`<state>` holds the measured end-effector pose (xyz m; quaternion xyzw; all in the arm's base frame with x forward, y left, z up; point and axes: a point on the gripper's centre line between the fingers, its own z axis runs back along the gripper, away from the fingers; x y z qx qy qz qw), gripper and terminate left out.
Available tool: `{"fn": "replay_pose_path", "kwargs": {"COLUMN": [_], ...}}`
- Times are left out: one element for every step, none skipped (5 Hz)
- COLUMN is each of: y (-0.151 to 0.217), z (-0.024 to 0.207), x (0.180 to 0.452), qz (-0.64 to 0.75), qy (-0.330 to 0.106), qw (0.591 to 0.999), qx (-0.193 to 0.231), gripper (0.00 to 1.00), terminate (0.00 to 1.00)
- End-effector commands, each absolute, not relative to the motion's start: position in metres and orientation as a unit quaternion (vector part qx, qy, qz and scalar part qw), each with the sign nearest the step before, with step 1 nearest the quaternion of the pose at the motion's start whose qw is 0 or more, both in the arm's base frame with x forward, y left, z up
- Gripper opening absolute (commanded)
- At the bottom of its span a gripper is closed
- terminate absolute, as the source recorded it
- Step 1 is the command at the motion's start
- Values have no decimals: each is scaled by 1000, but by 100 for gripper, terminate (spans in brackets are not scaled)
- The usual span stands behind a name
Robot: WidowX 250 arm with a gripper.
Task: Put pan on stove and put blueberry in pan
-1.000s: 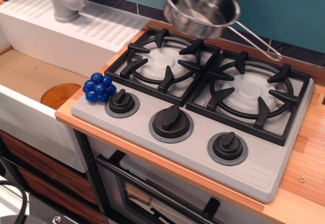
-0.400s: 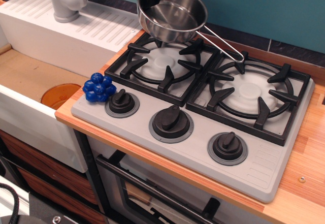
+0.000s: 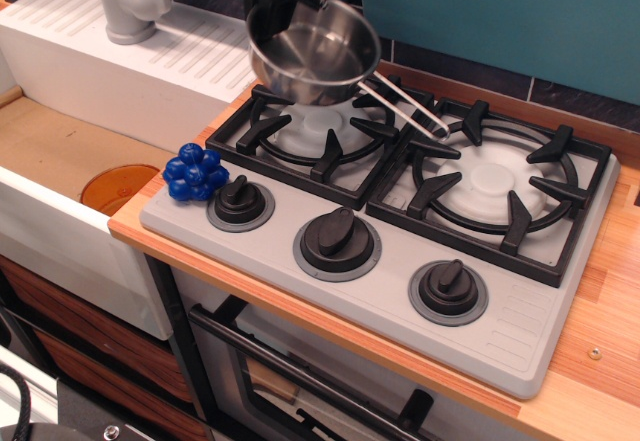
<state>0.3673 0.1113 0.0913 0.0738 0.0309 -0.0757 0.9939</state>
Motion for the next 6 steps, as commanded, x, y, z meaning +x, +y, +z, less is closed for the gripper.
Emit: {"fn": "replay_pose_path", "kwargs": {"y": [118,115,110,104,94,83], "z": [86,84,92,113,142,162], "x": [371,372,370,367,363,371], "qz": [-80,-85,-88,-84,-76,-100], "qy": [-2,6,18,25,38,27], "qw": [994,994,994,994,994,989], "qx": [80,65,57,65,76,107], "gripper": [100,100,100,100,100,100], "terminate": [0,0,0,0,0,0]}}
